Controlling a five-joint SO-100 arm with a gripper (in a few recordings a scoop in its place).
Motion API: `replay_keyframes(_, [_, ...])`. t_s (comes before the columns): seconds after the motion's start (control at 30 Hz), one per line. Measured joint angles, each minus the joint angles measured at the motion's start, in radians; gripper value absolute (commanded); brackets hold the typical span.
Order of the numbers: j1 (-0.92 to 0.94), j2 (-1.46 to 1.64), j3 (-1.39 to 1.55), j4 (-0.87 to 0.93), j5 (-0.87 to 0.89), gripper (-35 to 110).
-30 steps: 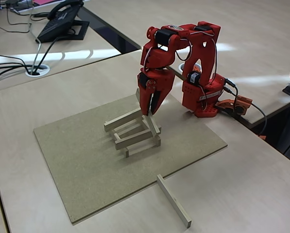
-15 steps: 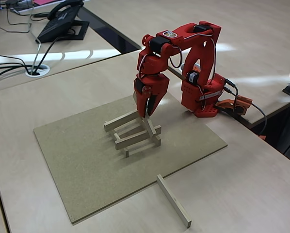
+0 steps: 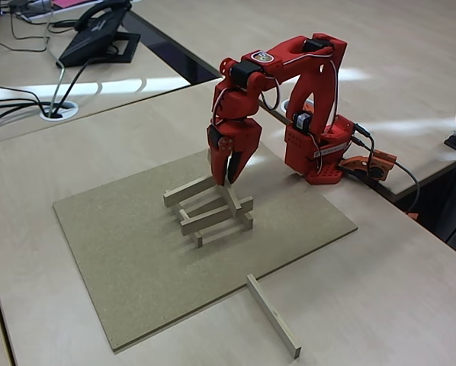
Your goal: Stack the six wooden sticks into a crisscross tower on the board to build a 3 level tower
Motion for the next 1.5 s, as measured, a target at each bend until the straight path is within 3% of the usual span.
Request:
replay_keyframes(0.93, [-0.043, 0.021, 0.029, 0.014, 0.141, 13])
replay_keyframes(1.4, [-0.083, 0.152, -0.02, 0.117, 0.199, 39])
replay_keyframes(1.5, [-0.138, 0.193, -0.038, 0.08, 0.241, 31])
